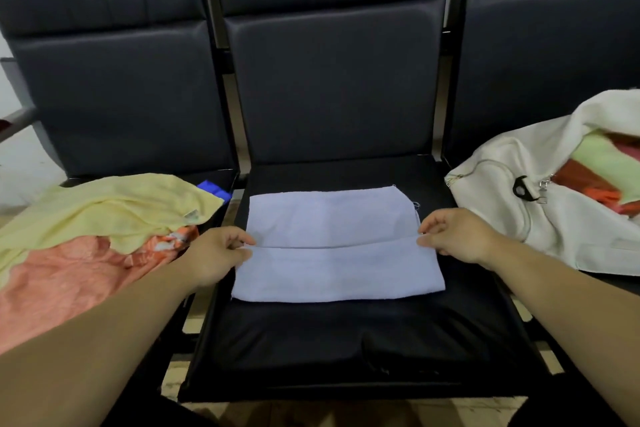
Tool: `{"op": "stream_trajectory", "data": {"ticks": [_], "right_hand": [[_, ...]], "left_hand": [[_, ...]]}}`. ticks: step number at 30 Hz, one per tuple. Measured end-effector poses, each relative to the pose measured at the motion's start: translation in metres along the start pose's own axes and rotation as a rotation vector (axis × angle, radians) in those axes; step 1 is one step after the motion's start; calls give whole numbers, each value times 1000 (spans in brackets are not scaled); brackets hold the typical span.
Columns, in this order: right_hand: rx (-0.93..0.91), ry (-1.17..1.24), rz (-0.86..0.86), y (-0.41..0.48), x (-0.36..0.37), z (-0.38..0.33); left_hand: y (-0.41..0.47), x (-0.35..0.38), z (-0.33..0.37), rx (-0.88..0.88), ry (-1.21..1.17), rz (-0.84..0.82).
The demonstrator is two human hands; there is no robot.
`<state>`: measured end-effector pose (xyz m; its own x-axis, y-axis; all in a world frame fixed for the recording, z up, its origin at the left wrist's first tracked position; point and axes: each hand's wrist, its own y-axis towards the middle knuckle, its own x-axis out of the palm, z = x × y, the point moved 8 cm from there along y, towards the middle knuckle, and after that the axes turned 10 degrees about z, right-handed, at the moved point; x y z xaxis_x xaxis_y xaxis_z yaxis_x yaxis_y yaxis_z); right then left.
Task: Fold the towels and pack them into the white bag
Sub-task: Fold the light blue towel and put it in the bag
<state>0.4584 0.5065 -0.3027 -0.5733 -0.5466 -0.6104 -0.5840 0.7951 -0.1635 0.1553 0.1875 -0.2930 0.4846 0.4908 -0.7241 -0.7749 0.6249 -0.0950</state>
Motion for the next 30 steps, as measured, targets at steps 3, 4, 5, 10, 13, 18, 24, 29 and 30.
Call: {"op": "stream_trajectory", "data": {"ticks": [3, 4, 5, 10, 13, 18, 24, 29, 30], "right_hand": [[6, -51, 28, 24, 2, 0], [6, -59, 46, 31, 1, -2], [7, -67, 68, 39, 1, -3], [20, -152, 153, 64, 2, -11], [12, -173, 237, 76, 2, -15], [-53, -143, 232, 84, 14, -20], [-105, -120, 216, 81, 19, -26], [137, 318, 264, 88, 21, -18], [193, 454, 257, 89, 23, -16]], "left_hand": [[22, 0, 4, 17, -11, 85], [29, -1, 6, 17, -8, 115], [37, -2, 7, 14, 3, 142], [68, 7, 8, 19, 55, 153], [75, 17, 6, 21, 114, 137], [77, 23, 5, 35, 154, 173], [76, 27, 7, 79, 270, 162], [75, 28, 8, 85, 291, 152], [76, 28, 9, 87, 291, 153]]}}
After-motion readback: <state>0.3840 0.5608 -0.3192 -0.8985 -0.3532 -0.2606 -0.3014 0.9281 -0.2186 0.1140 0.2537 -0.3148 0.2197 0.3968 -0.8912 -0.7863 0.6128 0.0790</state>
